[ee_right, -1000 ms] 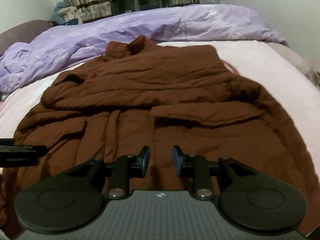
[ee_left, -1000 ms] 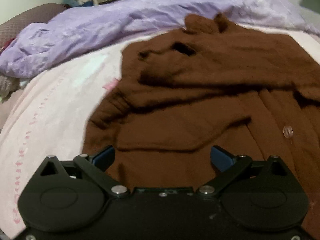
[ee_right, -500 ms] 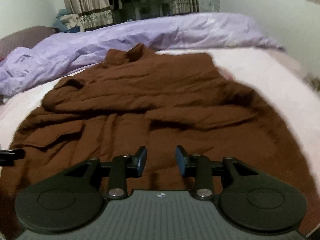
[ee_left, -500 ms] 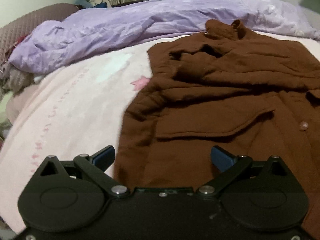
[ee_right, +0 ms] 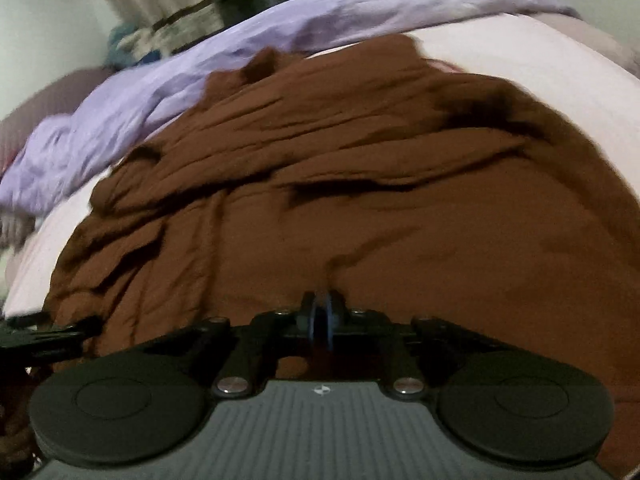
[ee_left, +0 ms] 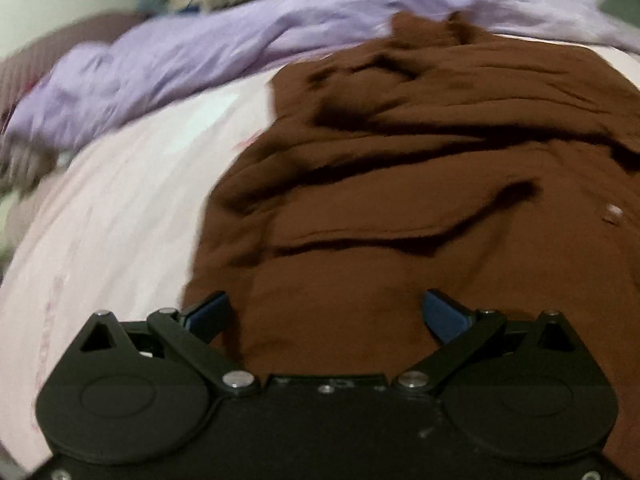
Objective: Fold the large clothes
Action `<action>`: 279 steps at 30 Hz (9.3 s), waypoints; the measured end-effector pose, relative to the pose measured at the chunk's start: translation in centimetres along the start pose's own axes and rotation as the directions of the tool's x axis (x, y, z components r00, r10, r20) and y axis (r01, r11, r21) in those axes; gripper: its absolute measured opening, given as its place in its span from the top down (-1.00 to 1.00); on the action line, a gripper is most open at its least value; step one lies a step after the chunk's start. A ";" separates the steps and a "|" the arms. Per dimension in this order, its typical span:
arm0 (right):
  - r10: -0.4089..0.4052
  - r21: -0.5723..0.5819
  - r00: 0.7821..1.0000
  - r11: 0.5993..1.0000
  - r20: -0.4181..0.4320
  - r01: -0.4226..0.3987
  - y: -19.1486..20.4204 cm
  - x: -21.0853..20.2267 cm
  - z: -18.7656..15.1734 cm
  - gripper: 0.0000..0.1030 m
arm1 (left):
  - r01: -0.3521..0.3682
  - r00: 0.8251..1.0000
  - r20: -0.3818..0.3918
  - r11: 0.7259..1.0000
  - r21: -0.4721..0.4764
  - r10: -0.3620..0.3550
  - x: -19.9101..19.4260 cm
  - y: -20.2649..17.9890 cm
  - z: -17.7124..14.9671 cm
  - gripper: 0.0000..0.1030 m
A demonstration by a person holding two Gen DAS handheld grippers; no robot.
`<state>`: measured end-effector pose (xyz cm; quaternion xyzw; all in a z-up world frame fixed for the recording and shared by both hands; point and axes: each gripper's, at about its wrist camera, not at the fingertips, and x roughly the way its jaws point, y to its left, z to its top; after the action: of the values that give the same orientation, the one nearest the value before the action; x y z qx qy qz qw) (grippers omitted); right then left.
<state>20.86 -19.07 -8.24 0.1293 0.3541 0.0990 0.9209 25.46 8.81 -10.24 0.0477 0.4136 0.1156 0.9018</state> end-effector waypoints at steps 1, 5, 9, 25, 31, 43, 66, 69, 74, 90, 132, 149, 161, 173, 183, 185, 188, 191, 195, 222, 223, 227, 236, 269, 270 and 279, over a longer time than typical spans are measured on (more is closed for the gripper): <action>-0.023 0.002 1.000 1.000 0.007 0.023 -0.7 -0.4 0.0 0.85 | 0.003 1.000 -0.013 0.999 -0.032 -0.003 0.3 1.0 0.2 -1.00; -0.120 0.042 0.992 0.992 0.040 0.118 -3.6 -2.1 0.1 0.85 | -0.025 0.999 -0.033 0.996 -0.083 0.022 0.9 3.8 -0.3 -1.00; -0.254 0.087 0.965 0.965 0.072 0.248 -6.4 -3.6 0.1 0.71 | -0.028 0.998 -0.051 0.992 -0.119 0.022 1.2 5.9 -0.7 -1.00; -0.360 0.013 0.920 0.932 0.153 0.362 -6.8 -8.9 -1.1 -0.53 | -0.063 0.994 -0.096 0.983 -0.173 0.047 -4.0 16.8 -3.4 -1.00; -0.431 0.014 0.893 0.901 0.130 0.433 -8.6 -10.1 -2.0 -0.62 | 0.100 0.983 -0.139 0.980 -0.171 -0.124 -4.1 12.7 -6.0 -1.00; -0.374 0.009 0.926 0.927 0.044 0.374 -10.5 -7.8 -3.7 -0.69 | 0.238 0.947 -0.187 0.961 -0.143 -0.263 -5.0 8.1 -8.0 -1.00; -0.236 0.054 0.972 0.971 0.017 0.235 -10.7 -8.8 -2.6 0.28 | 0.321 0.927 -0.122 0.920 -0.225 -0.354 -5.5 8.5 -6.6 0.47; -0.264 0.056 0.964 0.963 0.008 0.263 -11.2 -7.6 -2.8 -0.14 | 0.331 0.922 -0.111 0.905 -0.266 -0.370 -5.4 9.8 -6.1 0.60; -0.248 0.065 0.969 0.967 0.012 0.247 -10.7 -7.8 -2.5 0.64 | 0.317 0.928 -0.128 0.923 -0.216 -0.349 -4.9 8.0 -6.7 0.01; -0.203 0.073 0.944 0.979 0.259 0.190 -4.4 -8.8 8.9 0.74 | 0.246 0.959 0.191 0.948 -0.200 -0.208 -7.5 8.1 6.0 0.74; -0.252 -0.090 0.903 0.950 0.349 0.300 -7.2 8.1 20.7 0.94 | 0.123 0.947 0.318 0.962 -0.243 -0.041 7.4 11.1 18.3 0.88; -0.365 -0.007 0.899 0.926 0.243 0.378 -8.1 17.1 22.7 0.89 | 0.022 0.983 0.182 0.954 -0.298 0.034 19.3 9.6 19.3 0.68; -0.503 0.248 0.753 0.864 0.425 0.438 -5.7 6.1 21.9 0.91 | -0.067 0.943 0.295 0.957 -0.282 0.153 7.3 7.8 21.7 -0.40; 0.034 -0.179 0.963 0.984 0.266 0.015 12.8 12.7 14.7 0.89 | 0.056 0.985 0.169 0.986 -0.155 -0.029 11.8 -0.6 18.5 -0.63; -0.072 -0.278 0.956 0.948 0.285 0.154 14.8 16.2 10.8 1.00 | 0.030 0.983 0.184 0.989 -0.143 -0.003 14.0 -0.8 17.2 -0.89; -0.050 -0.266 0.964 0.956 0.262 0.122 14.9 16.2 11.4 1.00 | 0.049 0.982 0.185 0.989 -0.137 -0.023 13.6 -0.3 17.6 -0.89; 0.015 -0.246 0.972 0.968 0.233 0.044 13.6 14.0 13.6 0.94 | 0.053 0.979 0.201 0.989 -0.141 -0.024 11.7 1.9 18.2 -0.88; -0.001 -0.240 0.952 0.967 0.307 0.078 11.4 11.6 16.2 0.92 | -0.035 0.965 0.252 0.986 -0.162 0.076 10.8 4.6 18.5 -0.85; -0.112 -0.161 0.953 0.974 0.282 0.162 6.6 13.4 18.9 0.91 | -0.075 0.981 0.167 0.985 -0.156 0.101 14.9 6.3 17.9 -0.89; -0.298 -0.009 0.922 0.951 0.247 0.310 -7.8 15.5 20.6 0.94 | -0.065 0.986 0.138 0.983 -0.173 0.089 15.0 6.0 17.6 -0.90; -0.320 -0.010 0.908 0.942 0.272 0.335 -7.2 15.0 20.4 0.94 | -0.074 0.986 0.133 0.982 -0.175 0.098 14.5 6.0 17.8 -0.86; -0.341 0.013 0.852 0.931 0.398 0.366 -3.9 11.8 19.8 0.87 | -0.023 0.978 0.200 0.983 -0.181 0.060 11.0 5.3 18.4 -0.86; -0.002 -0.154 0.918 0.986 0.397 0.068 5.8 11.0 18.1 0.76 | 0.084 0.967 0.247 0.994 -0.067 -0.065 9.8 -1.6 20.0 -0.87; -0.019 -0.201 0.972 0.977 0.233 0.067 8.2 19.1 20.2 0.57 | 0.036 0.989 0.147 0.999 -0.023 -0.033 17.8 -3.7 24.6 -0.99; -0.026 -0.183 0.972 0.981 0.235 0.071 7.9 19.2 20.4 0.55 | 0.029 0.988 0.149 0.999 -0.016 -0.027 17.8 -3.9 24.5 -0.99; -0.029 -0.229 0.975 0.970 0.219 0.080 7.6 19.0 20.5 0.55 | 0.013 0.988 0.155 1.000 -0.006 -0.011 16.7 -2.8 25.2 -0.96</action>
<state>47.99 -10.11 -3.12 0.0189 0.2420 0.1003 0.9649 55.50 10.51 -6.54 0.0509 0.3422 0.1075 0.9321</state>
